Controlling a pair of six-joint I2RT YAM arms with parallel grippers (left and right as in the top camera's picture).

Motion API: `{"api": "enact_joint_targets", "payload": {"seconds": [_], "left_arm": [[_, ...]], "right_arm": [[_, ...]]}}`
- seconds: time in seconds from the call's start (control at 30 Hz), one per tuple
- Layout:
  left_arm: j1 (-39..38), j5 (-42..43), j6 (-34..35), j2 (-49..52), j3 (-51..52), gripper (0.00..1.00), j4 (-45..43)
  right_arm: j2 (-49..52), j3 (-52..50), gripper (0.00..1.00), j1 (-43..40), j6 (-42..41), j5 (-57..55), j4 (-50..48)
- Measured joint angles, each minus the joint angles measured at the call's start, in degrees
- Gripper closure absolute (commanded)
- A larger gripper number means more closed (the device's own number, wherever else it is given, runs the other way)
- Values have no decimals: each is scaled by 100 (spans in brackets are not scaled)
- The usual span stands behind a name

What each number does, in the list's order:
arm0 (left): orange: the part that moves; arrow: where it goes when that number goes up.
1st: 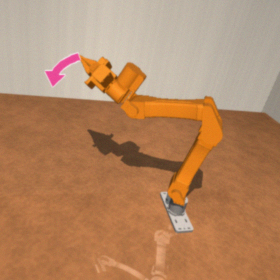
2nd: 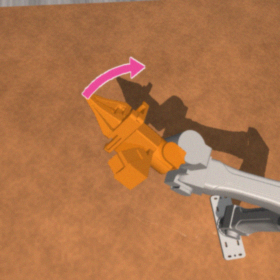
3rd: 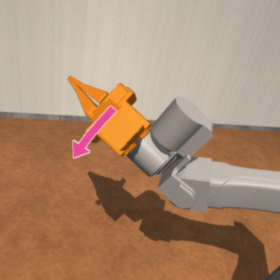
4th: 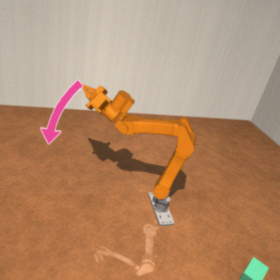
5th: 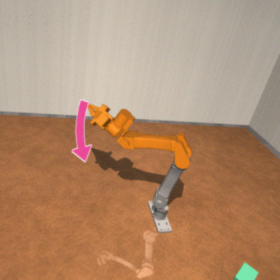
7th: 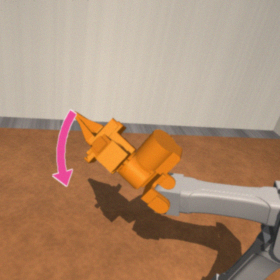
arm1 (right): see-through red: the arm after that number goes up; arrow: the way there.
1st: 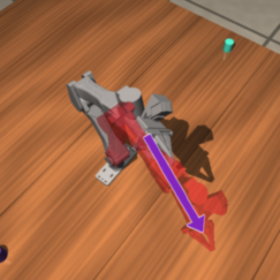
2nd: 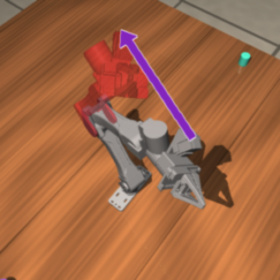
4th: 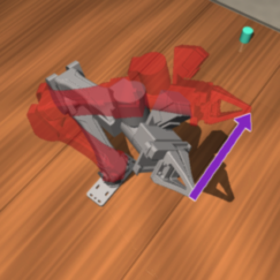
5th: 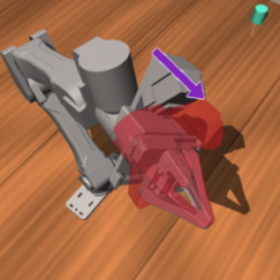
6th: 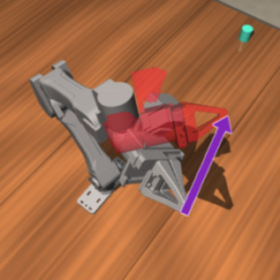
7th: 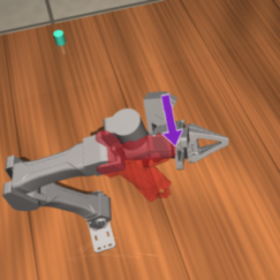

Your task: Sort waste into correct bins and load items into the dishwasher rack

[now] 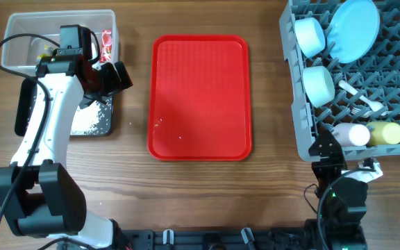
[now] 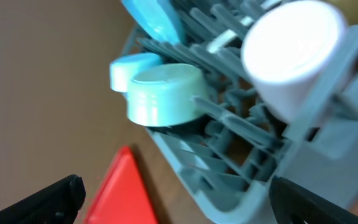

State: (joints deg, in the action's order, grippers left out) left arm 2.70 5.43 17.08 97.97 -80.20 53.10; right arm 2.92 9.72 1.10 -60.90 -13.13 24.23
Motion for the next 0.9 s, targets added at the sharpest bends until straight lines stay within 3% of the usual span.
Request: {"api": "enact_joint_targets", "payload": {"seconds": [0.13, 0.33, 0.5, 0.9], "left_arm": [[0, -2, 0, 0, 0, 0, 0], [0, 0, 0, 0, 0, 0, 2], [0, 0, 0, 0, 0, 0, 0], [0, 0, 0, 0, 0, 0, 0]], "right_arm": [[-173, -109, 0, 0, -17, 76, -748], [-203, -136, 0, 0, 979, 686, -1961], [-203, -321, 0, 0, 1687, 1003, -2050], [-203, -938, 0, 17, 2240, 1032, -2474]]}}
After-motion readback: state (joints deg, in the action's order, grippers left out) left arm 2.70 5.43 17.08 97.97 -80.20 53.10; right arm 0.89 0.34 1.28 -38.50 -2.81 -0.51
